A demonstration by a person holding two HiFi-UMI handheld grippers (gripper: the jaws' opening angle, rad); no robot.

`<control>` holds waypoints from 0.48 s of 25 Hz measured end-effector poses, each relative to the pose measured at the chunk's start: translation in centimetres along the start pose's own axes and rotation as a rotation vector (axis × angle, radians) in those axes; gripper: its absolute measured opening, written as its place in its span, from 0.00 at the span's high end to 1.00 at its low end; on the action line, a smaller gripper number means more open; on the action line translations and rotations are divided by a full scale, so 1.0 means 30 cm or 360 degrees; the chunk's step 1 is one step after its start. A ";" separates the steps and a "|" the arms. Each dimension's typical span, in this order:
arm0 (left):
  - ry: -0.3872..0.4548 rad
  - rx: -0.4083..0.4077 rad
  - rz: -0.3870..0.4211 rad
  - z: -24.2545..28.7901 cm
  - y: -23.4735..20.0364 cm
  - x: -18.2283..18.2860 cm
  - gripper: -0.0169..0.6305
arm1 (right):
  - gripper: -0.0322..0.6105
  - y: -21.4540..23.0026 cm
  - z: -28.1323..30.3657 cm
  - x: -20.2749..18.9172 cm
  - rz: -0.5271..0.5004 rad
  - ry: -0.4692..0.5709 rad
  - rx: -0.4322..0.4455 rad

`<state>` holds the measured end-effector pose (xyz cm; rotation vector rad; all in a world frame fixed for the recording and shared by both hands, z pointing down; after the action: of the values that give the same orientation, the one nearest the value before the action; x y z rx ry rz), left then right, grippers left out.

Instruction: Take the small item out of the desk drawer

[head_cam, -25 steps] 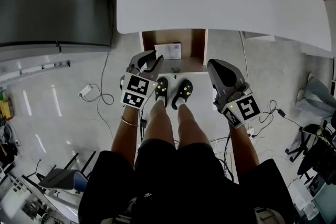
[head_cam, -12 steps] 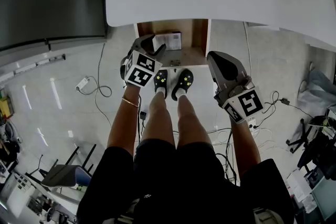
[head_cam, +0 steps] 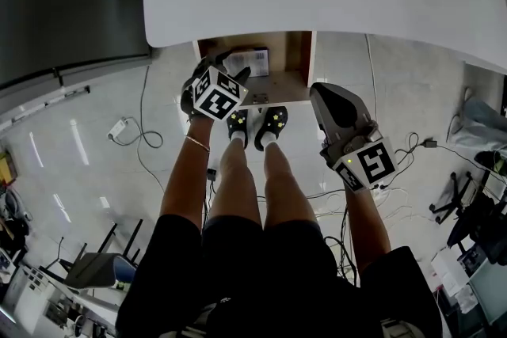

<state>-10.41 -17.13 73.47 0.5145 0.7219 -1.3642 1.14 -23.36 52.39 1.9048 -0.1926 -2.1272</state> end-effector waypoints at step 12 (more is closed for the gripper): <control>-0.0175 -0.0056 0.0158 0.108 0.036 -0.028 0.58 | 0.93 -0.008 0.021 -0.043 0.0023 -0.0046 0.0000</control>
<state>-8.87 -18.70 76.22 0.4386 0.6217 -1.2745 0.61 -22.82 53.64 1.8682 -0.2119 -2.1461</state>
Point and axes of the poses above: the fingertips, and each gripper's own axes: z forward along the fingers, y to its right, x out of its top, the point moved 1 cm from there along -z, backward along the fingers, and after that the axes turned 14 degrees about y, right-handed, at the moved point
